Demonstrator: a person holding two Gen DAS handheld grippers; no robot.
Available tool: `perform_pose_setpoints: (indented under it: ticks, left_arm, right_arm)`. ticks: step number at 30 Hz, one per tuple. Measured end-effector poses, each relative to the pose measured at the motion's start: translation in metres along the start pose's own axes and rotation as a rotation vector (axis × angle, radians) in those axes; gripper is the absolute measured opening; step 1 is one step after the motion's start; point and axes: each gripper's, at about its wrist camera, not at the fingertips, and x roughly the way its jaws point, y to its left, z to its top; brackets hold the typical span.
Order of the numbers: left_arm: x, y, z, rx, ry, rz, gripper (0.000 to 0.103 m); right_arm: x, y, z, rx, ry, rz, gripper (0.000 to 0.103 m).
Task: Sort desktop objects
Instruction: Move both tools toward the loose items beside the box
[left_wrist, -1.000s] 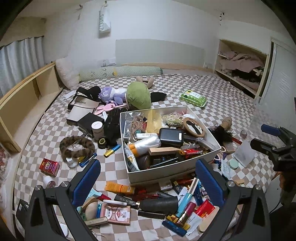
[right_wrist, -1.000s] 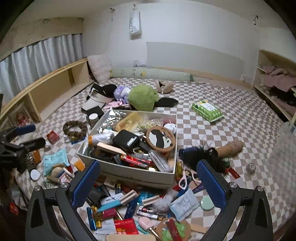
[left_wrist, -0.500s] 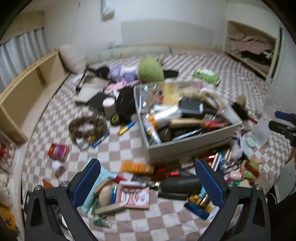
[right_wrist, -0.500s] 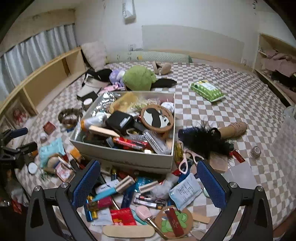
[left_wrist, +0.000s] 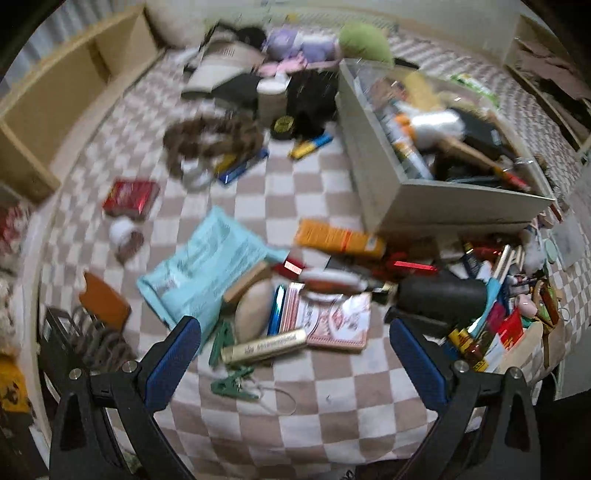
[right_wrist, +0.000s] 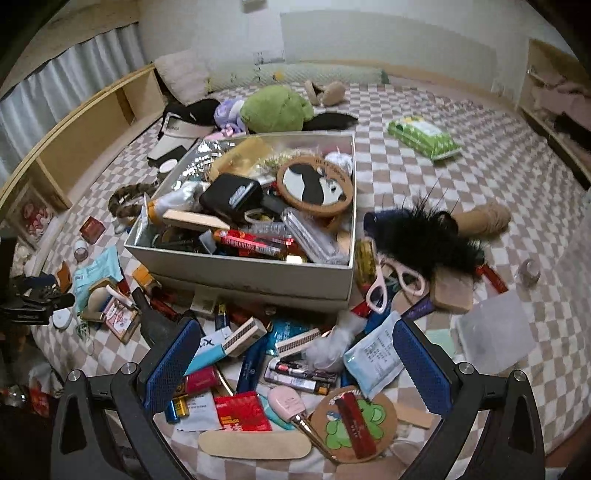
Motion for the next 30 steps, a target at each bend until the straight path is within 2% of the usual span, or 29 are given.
perform_pose_setpoints:
  ticks: [8, 13, 23, 30]
  left_arm:
    - [0.049, 0.017, -0.006, -0.063, 0.174, -0.038, 0.103]
    - [0.07, 0.021, -0.009, -0.114, 0.243, -0.066, 0.103]
    - [0.09, 0.018, -0.01, -0.113, 0.283, 0.013, 0.103]
    - [0.101, 0.018, -0.015, -0.117, 0.31, 0.022, 0.101]
  right_arm:
    - [0.021, 0.005, -0.006, -0.032, 0.085, -0.006, 0.103]
    - [0.031, 0.008, -0.009, -0.059, 0.127, -0.013, 0.103]
    - [0.055, 0.002, -0.024, -0.097, 0.239, -0.026, 0.103]
    - [0.066, -0.017, -0.038, -0.095, 0.323, -0.059, 0.103]
